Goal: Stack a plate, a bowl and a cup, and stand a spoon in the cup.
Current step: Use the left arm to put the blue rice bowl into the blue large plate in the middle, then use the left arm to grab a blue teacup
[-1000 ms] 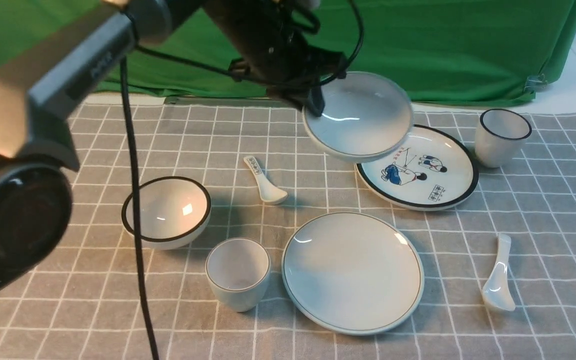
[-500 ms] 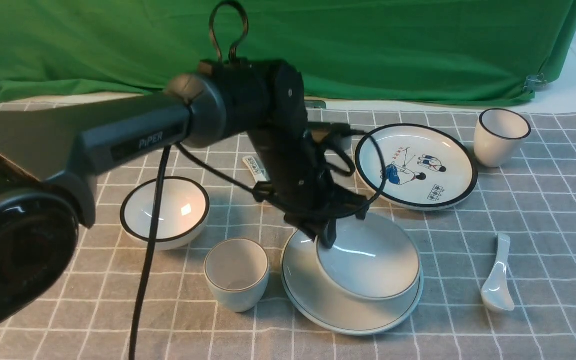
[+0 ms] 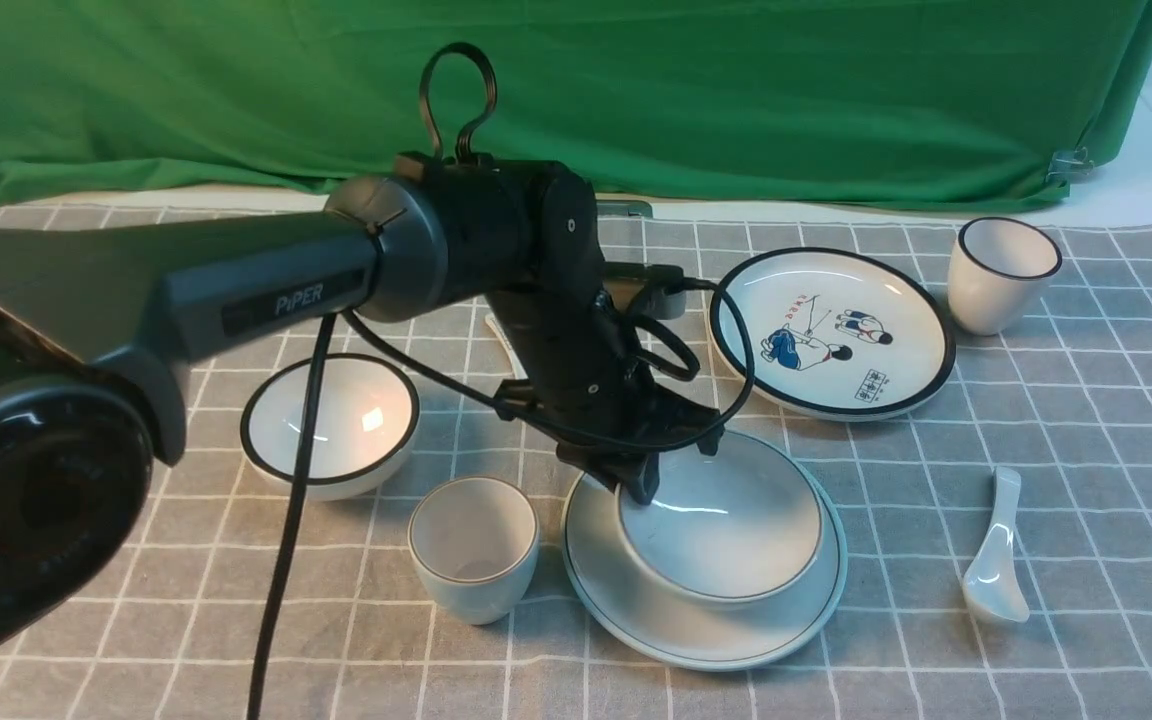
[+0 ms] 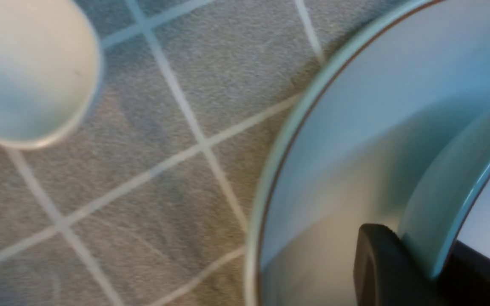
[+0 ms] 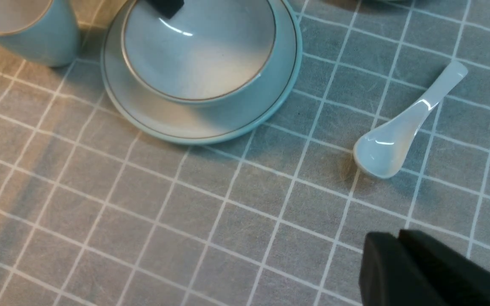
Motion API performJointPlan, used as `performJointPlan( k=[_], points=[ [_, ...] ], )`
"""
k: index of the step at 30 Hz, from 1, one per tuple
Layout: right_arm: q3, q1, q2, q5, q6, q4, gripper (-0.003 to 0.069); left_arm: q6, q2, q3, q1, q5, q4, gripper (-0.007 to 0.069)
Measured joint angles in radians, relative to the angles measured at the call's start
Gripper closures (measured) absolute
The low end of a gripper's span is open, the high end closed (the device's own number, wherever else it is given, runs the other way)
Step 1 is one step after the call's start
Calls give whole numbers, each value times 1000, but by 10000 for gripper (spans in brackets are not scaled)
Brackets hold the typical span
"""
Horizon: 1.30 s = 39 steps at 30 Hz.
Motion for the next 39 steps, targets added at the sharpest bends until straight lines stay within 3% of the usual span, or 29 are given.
performJointPlan(
  k=[7,9,11,14,20,24,29,30,31,33,34,39],
  points=[
    [0,0,0,0,0,0,589,-48,-11,-30,0,100,73,263],
    [0,0,0,0,0,0,589,-64,-35,-42,0,140,124,233],
    [0,0,0,-1,0,0,589,-71,-81,-49,0,187,172,239],
    [0,0,0,-4,0,0,589,-83,-195,-21,21,263,229,352],
    [0,0,1,-5,4,0,589,-157,-403,209,140,209,237,592],
    [0,0,1,-5,4,0,589,-136,-435,339,167,169,214,601],
    [0,0,1,-7,14,0,589,-95,-428,441,159,34,141,458],
    [0,0,1,-7,16,0,589,-95,-428,442,159,34,139,458],
    [0,0,1,-7,24,1,589,-93,-428,446,158,1,131,380],
    [0,0,1,-7,26,0,589,-93,-428,446,158,-16,131,307],
    [0,0,1,-6,27,0,587,-93,-428,446,158,-27,131,204],
    [0,0,1,-5,28,0,582,-94,-404,446,158,-34,130,70]
  ],
)
